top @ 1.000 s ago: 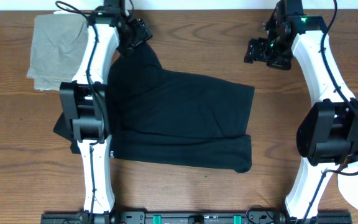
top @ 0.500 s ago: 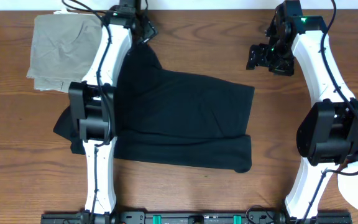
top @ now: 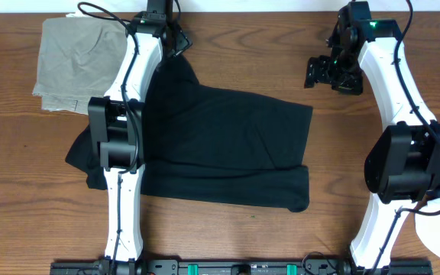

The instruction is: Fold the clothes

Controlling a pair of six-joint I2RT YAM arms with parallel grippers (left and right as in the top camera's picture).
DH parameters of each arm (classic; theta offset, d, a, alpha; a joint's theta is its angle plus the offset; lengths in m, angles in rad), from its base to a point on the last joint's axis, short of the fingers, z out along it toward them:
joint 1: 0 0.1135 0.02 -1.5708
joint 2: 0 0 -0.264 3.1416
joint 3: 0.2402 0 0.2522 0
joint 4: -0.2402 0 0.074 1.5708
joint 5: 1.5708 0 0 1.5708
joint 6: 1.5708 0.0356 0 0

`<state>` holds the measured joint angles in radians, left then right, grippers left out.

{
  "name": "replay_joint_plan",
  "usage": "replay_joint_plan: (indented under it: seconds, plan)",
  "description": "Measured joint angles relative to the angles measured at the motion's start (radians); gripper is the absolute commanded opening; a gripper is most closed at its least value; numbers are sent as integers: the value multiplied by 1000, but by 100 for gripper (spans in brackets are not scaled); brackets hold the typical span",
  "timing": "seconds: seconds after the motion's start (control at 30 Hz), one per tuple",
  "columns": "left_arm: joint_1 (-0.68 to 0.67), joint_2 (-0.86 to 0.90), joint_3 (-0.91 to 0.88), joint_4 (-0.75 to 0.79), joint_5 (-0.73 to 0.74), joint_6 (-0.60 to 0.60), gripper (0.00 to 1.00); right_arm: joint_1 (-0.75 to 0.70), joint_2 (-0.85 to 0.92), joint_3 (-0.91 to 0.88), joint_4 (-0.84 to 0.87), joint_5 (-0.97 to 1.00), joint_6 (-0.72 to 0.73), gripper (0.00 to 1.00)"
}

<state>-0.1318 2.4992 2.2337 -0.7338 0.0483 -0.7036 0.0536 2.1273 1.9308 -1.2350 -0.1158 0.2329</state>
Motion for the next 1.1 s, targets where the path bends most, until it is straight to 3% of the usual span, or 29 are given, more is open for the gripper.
replay_joint_plan:
  seconds: [0.43, 1.1]
  plan:
    - [-2, 37, 0, -5, -26, -4, 72, 0, 0, 0, -9, 24, 0, 90]
    - [-23, 54, 0, -21, -87, 20, 72, 0, 0, 0, -22, 27, 0, 92]
